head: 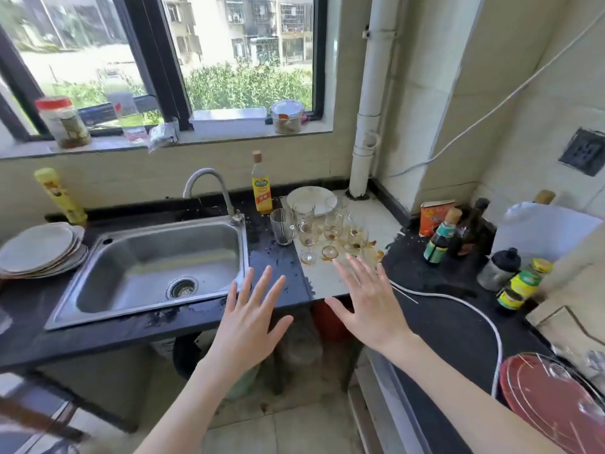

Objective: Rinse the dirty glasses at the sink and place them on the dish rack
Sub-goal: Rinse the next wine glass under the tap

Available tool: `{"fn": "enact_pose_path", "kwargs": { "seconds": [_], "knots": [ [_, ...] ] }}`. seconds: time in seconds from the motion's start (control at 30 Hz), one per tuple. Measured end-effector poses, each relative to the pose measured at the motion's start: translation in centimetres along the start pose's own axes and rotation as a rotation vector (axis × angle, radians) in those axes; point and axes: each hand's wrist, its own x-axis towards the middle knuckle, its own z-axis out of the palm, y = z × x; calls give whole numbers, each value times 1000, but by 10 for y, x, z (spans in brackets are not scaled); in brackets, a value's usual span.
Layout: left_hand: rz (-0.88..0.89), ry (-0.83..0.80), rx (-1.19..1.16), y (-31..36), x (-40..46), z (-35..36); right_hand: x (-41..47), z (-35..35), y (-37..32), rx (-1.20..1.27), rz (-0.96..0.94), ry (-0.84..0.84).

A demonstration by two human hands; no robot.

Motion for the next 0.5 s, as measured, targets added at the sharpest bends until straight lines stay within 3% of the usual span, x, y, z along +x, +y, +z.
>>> {"fn": "enact_pose_path", "kwargs": {
  "seconds": [0.2, 0.5],
  "knots": [
    [29, -24, -79, -20, 68, 35, 66, 34, 48, 21, 58, -54],
    [69, -105, -117, -45, 181, 78, 170, 87, 116, 70, 400, -157]
  ]
}}
